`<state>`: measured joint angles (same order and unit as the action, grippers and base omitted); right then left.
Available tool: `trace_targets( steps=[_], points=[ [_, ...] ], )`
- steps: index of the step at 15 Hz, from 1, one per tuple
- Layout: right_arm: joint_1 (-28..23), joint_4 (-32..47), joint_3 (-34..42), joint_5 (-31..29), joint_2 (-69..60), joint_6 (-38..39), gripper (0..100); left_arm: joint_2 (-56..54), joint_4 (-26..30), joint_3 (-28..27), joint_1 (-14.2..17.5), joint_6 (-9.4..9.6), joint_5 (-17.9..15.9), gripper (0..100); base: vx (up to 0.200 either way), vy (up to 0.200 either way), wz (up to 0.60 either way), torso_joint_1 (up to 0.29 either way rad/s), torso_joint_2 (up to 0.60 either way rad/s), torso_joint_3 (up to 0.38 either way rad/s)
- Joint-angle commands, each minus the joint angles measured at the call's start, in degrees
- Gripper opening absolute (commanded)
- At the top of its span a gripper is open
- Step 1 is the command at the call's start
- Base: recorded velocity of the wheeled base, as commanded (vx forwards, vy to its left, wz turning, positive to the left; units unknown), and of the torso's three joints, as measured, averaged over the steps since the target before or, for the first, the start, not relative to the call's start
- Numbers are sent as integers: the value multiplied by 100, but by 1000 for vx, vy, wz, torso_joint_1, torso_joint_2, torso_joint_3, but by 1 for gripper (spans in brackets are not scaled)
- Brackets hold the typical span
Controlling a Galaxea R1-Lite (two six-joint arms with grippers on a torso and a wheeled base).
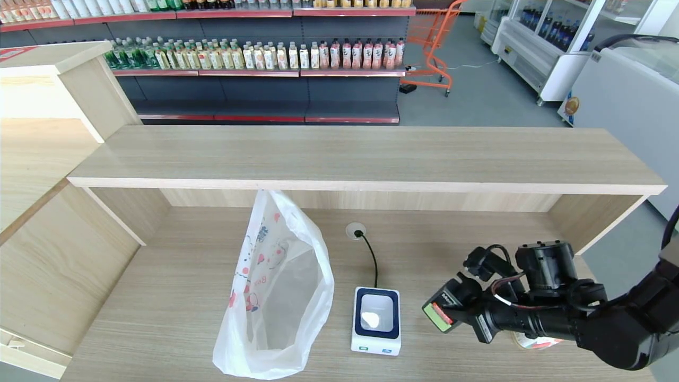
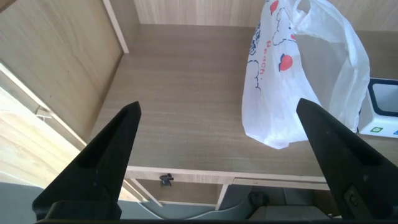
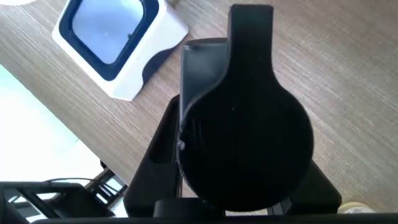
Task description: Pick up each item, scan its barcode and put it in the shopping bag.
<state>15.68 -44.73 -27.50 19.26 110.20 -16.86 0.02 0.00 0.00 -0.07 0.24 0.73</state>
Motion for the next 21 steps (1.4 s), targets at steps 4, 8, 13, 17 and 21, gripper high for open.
trace_targets(
  steps=[4,8,13,17,21],
  points=[
    [-285,-537,544,113,-1827,262,0,-2,0,0,-1,2,6,100,0,0,0,0,0,0],
    [-434,-1126,755,421,-2135,-1671,0,-2,0,0,-1,2,6,100,0,0,0,0,0,0],
    [-1128,105,711,3462,-1897,-7340,0,-2,0,0,-1,2,6,100,0,0,0,0,0,0],
    [-30,535,632,3708,-1423,-10680,0,-2,0,0,-1,2,6,100,0,0,0,0,0,0],
    [471,526,597,3541,-992,-11920,0,-2,0,0,-1,-7,6,100,0,0,0,0,0,0]
  ],
)
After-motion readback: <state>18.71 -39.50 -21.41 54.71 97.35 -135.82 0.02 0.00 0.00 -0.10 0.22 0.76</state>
